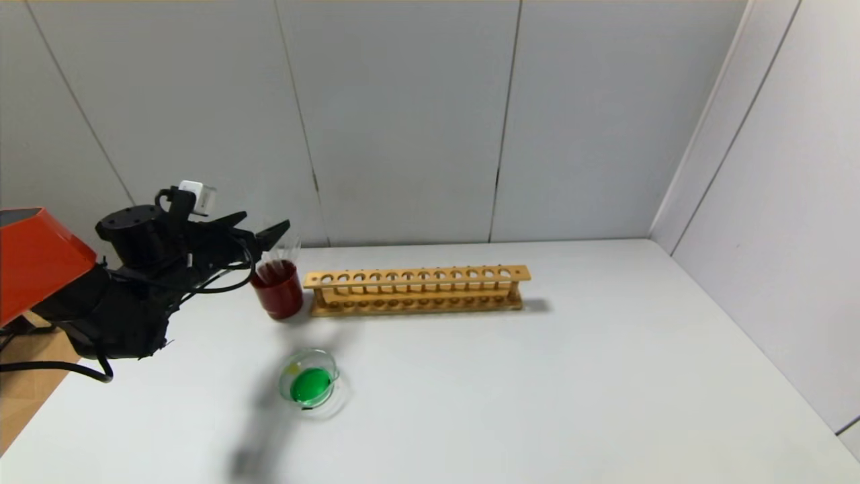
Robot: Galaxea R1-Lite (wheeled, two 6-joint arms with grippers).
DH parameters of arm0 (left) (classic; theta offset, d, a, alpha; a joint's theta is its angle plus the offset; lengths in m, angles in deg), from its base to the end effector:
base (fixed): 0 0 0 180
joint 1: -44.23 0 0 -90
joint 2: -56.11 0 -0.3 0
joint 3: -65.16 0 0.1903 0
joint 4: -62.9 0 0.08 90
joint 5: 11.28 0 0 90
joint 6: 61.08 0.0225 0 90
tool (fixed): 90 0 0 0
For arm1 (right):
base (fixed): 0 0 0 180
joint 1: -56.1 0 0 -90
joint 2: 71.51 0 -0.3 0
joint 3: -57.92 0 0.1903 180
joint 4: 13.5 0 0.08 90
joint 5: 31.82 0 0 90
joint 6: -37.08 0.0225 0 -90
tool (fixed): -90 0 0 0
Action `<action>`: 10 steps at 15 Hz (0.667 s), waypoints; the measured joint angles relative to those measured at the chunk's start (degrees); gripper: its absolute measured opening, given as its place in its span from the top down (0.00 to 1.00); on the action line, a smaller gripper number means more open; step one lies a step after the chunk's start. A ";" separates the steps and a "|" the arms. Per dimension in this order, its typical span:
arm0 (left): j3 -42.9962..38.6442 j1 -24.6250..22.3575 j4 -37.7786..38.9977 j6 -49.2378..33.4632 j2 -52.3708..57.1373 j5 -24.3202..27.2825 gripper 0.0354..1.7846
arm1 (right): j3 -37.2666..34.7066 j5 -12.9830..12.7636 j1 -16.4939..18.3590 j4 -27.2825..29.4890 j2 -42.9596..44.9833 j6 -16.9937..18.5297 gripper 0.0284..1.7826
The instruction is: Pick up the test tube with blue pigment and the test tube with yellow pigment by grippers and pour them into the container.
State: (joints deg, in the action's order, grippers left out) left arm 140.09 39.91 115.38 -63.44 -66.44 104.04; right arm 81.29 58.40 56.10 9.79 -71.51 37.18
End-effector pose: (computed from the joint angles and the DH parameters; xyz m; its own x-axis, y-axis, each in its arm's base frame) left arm 0.3893 0.0198 0.1208 0.9303 -0.3586 0.0766 0.3600 0.9329 -0.0048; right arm -0.0228 0.0001 0.0756 1.0000 0.0038 0.0014 -0.0038 1.0000 0.0017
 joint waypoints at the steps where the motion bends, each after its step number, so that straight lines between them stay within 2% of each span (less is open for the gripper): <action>1: -0.05 0.16 -0.55 -0.05 1.88 0.00 0.04 | 0.00 0.02 0.00 0.00 0.00 0.00 0.02; 5: 2.12 0.16 -9.98 -0.11 10.75 -0.22 0.02 | 0.00 0.02 0.00 0.00 0.00 0.00 0.02; 8: 3.15 -0.01 -12.90 -0.16 17.24 -0.30 0.02 | 0.00 0.02 0.00 0.00 0.00 0.00 0.02; 10: 4.90 -0.01 -18.30 -0.11 23.14 -0.49 0.02 | 0.00 0.02 0.00 0.00 0.00 0.00 0.02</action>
State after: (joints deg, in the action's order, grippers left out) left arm 144.99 39.90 97.08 -63.55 -43.30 103.56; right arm 81.29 58.42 56.10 9.79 -71.51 37.18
